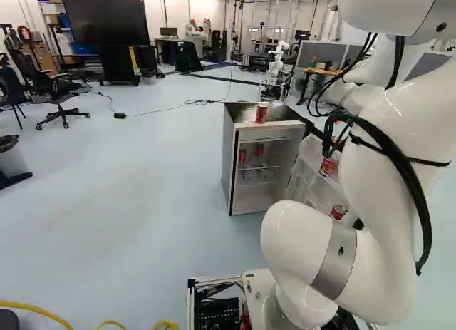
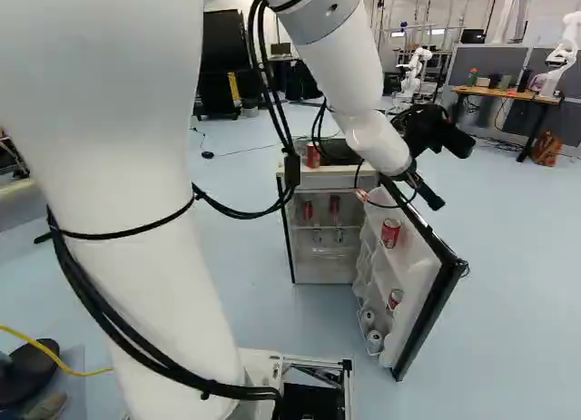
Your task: Grab a drink from the fridge
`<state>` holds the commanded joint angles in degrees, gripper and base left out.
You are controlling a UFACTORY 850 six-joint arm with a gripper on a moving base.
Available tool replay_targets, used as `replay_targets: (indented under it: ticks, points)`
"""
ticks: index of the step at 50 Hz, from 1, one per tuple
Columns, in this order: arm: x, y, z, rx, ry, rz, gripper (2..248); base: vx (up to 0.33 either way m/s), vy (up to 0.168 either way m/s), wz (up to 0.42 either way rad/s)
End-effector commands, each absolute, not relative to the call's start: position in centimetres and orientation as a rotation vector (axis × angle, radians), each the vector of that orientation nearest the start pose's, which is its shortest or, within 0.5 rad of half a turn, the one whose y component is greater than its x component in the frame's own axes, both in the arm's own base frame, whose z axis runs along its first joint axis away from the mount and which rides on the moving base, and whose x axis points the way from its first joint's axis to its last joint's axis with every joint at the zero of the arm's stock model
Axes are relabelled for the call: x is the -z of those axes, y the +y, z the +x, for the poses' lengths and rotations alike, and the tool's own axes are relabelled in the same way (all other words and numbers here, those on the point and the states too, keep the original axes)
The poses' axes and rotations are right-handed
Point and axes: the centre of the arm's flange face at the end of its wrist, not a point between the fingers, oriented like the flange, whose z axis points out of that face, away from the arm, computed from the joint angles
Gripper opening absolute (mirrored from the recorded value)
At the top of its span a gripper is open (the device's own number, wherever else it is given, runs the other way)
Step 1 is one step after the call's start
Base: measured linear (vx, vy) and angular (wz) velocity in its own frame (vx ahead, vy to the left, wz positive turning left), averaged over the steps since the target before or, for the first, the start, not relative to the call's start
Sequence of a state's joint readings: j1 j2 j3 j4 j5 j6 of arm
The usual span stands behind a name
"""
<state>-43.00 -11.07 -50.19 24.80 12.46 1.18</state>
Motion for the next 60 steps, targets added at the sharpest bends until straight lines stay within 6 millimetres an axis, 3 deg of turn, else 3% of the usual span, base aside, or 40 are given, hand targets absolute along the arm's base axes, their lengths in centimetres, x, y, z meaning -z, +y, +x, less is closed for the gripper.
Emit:
replay_targets:
  ticks: [37,60]
  points:
    - [-40.8,-44.2,39.5,1.321,1.897,-2.463,247,0.000,0.000,0.000]
    - [-37.9,-48.0,38.9,1.272,1.975,-2.444,247,0.000,0.000,0.000]
